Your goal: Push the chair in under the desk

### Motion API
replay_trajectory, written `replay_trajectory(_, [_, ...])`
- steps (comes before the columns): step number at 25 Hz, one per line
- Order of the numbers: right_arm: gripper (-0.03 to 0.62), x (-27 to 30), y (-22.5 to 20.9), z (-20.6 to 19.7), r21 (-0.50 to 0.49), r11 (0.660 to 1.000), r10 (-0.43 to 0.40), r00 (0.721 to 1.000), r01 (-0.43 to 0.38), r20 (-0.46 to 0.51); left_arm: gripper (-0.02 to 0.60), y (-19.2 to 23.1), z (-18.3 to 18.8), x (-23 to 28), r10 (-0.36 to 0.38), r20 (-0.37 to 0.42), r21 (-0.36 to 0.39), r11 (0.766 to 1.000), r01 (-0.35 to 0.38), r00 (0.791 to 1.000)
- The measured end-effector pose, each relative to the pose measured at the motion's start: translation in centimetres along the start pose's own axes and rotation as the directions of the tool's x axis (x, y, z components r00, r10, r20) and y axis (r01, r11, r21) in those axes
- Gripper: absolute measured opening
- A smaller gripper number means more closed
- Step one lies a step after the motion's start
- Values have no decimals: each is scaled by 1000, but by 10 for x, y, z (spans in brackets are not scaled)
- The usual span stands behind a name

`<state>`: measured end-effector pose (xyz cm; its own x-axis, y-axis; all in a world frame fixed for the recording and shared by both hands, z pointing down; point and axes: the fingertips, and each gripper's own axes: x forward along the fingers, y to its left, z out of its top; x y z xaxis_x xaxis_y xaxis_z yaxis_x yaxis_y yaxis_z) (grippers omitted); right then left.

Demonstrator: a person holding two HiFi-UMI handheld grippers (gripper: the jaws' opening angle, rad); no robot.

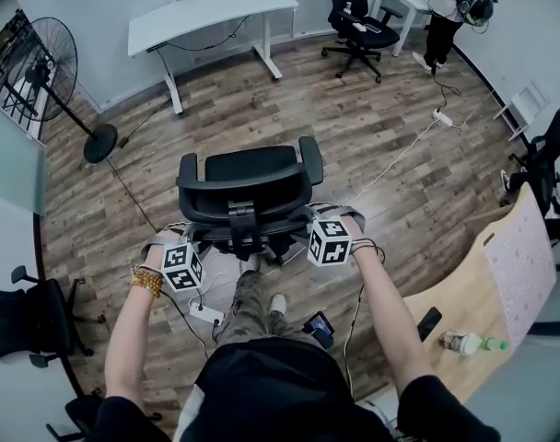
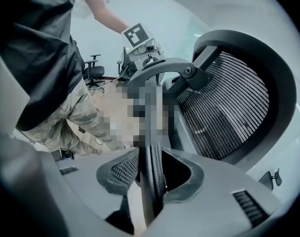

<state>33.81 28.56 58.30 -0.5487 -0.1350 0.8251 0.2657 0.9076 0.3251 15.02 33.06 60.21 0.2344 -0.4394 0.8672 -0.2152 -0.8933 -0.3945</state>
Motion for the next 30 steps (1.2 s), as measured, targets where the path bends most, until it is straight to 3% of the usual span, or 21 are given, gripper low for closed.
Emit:
replay_trajectory(18, [153,8,-38,-17,-4,1000,27,1000,-27,13,139,27,3,18,-17,-48,-81,997,13,999])
replay_trajectory(30, [141,29,-80,-9,-67,998,-4,999,6,35,140,67,-18,24,65,-41,-58,996,-67,997])
